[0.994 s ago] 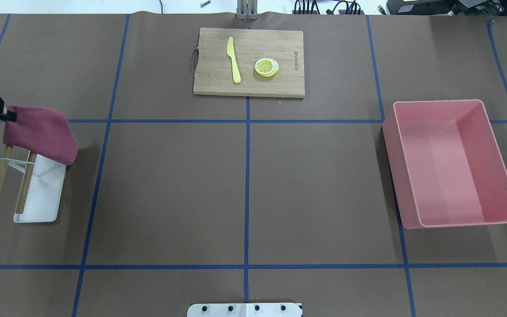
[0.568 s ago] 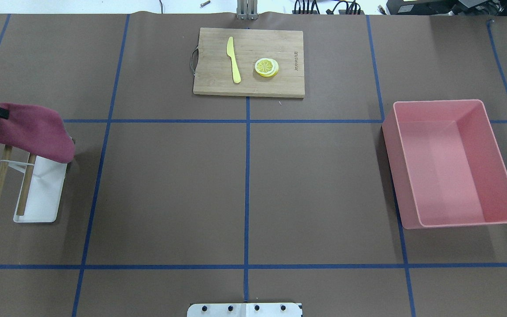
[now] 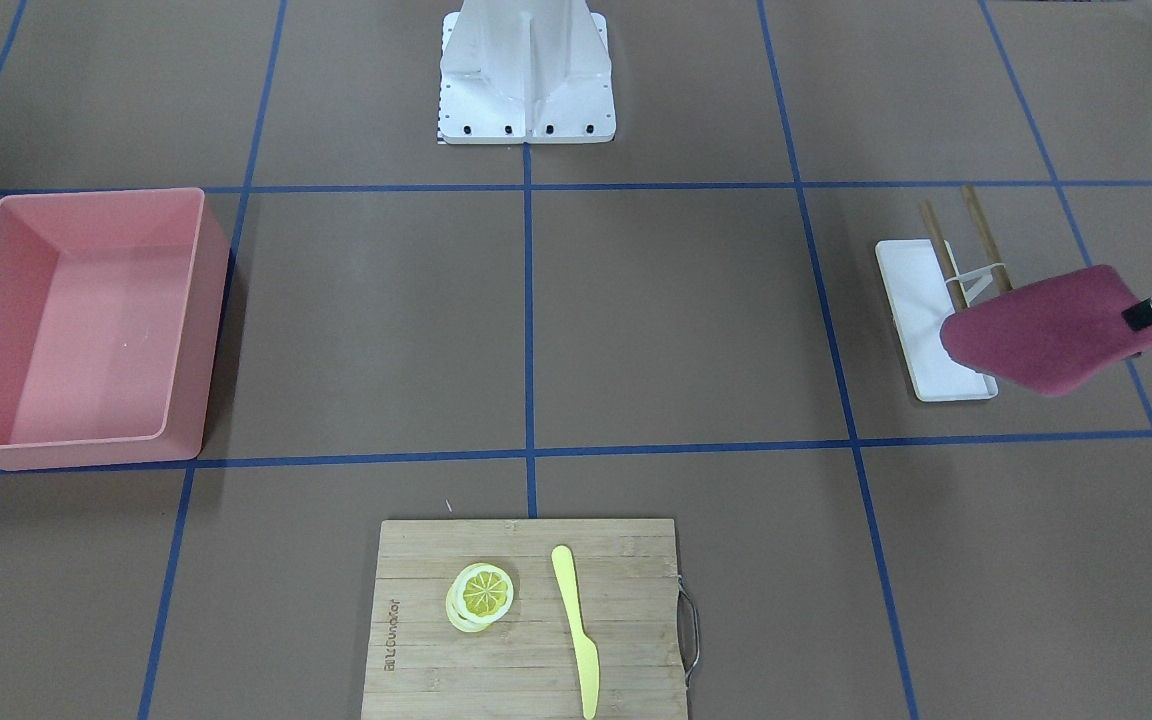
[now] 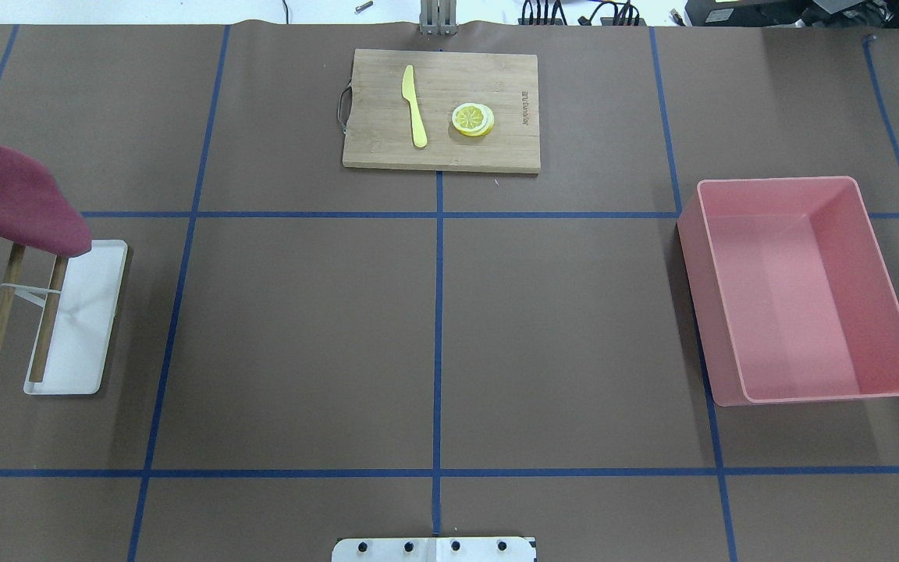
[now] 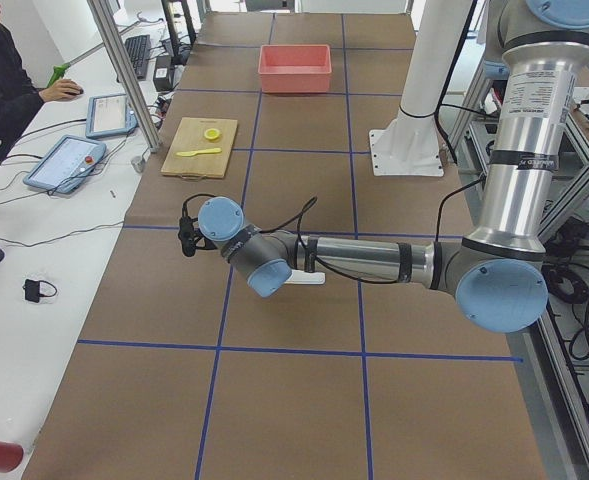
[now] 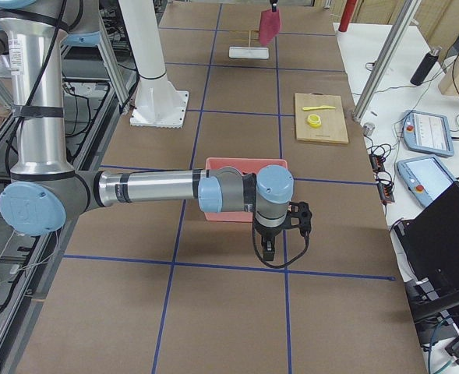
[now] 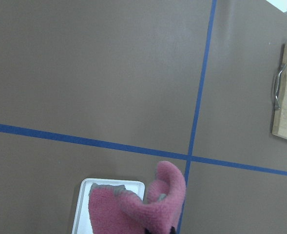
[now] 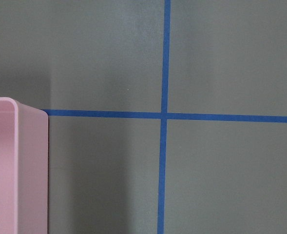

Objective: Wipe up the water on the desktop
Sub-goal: 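Lift the pink towel with the left gripper toward the cutting board, then grasp the towel with the right gripper while the left gripper holds it, then open and withdraw the left gripper while the right gripper carries the towel closer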

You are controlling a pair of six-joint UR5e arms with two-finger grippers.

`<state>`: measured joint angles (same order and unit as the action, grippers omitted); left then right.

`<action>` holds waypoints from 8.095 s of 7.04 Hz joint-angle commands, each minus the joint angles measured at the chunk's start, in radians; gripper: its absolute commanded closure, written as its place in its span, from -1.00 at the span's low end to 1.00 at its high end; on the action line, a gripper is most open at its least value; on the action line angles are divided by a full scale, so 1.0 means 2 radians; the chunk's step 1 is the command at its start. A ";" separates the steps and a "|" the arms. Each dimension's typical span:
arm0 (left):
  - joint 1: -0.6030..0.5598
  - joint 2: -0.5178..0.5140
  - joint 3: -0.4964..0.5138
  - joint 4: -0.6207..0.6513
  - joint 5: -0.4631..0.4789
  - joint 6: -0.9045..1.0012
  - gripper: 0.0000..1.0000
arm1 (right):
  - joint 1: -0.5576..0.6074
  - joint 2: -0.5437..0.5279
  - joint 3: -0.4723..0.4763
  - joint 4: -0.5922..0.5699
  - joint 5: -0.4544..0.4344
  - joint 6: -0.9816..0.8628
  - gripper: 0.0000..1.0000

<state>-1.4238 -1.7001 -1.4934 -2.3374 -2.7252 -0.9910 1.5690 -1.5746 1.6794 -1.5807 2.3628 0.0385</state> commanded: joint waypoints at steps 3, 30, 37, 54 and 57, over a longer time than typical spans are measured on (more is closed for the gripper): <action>0.002 -0.105 -0.001 0.024 0.004 -0.211 1.00 | -0.016 0.007 0.021 0.032 0.001 0.007 -1.00; 0.369 -0.383 -0.034 0.253 0.289 -0.657 1.00 | -0.505 0.254 0.160 0.147 -0.332 0.260 0.99; 0.349 -0.350 -0.087 0.292 0.328 -0.598 -0.96 | -0.502 0.247 0.160 0.139 -0.347 0.259 1.00; 0.155 -0.067 -0.241 0.377 0.336 0.064 -0.97 | -0.557 0.229 0.055 0.027 -0.376 0.164 1.00; 0.136 -0.068 -0.220 0.381 0.336 0.105 -0.97 | -0.620 0.230 0.117 0.027 -0.340 0.253 1.00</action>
<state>-1.1332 -1.8374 -1.9545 -1.5778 -2.0539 -0.8459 0.3744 -1.1148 1.8571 -1.5237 1.6581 0.4811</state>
